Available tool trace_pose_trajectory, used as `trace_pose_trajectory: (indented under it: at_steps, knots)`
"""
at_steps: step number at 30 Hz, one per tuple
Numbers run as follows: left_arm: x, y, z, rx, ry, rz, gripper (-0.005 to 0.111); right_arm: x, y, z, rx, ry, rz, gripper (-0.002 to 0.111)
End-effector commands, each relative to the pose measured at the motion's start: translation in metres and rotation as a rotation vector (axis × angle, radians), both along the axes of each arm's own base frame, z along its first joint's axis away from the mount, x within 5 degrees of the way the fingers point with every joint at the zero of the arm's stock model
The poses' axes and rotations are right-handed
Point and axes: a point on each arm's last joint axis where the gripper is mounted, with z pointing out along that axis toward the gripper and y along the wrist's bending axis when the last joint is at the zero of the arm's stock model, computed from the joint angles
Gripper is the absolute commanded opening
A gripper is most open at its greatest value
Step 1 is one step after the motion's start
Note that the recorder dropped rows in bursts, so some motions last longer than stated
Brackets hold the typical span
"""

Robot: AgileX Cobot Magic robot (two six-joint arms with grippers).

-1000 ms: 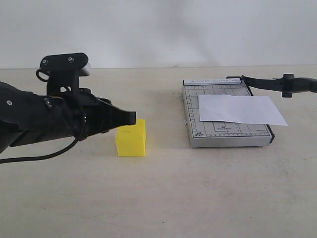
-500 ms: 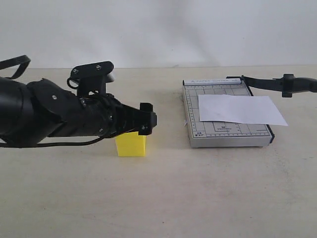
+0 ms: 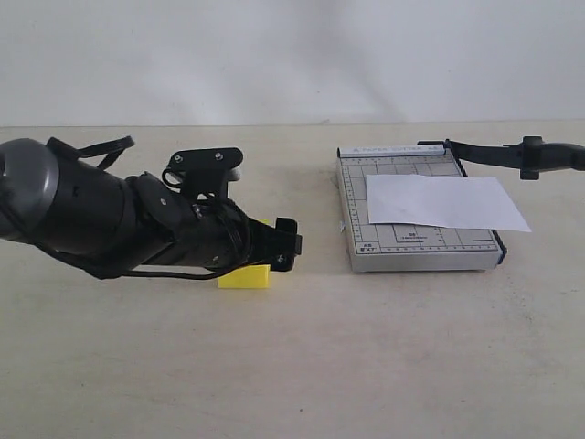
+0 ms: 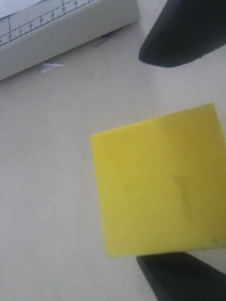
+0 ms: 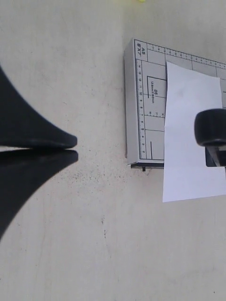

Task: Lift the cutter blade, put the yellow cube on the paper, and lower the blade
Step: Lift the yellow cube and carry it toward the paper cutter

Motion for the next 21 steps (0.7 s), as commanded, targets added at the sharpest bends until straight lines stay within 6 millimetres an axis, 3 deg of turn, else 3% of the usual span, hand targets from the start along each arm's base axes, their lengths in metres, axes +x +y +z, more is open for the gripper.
trace_pose_trajectory:
  at_steps: [1,12,14,15,21]
  knots:
    - [0.002,-0.002,0.002,-0.003,-0.019,0.007,0.087,0.0,0.0,0.001,0.005,-0.005,-0.002,0.0]
    - [-0.002,-0.003,0.001,0.037,-0.012,-0.083,0.03,0.0,0.0,0.001,0.005,-0.005,-0.002,0.0]
    - [-0.003,-0.004,0.004,0.041,-0.018,-0.104,0.018,0.0,0.0,0.001,0.007,-0.004,-0.002,0.0]
    - [-0.003,-0.004,0.01,0.041,-0.036,-0.123,0.007,0.0,0.0,0.001,0.008,-0.002,-0.001,0.0]
    - [-0.004,-0.002,0.042,0.001,-0.123,-0.131,0.004,0.0,0.0,0.001,0.008,-0.002,-0.001,0.0]
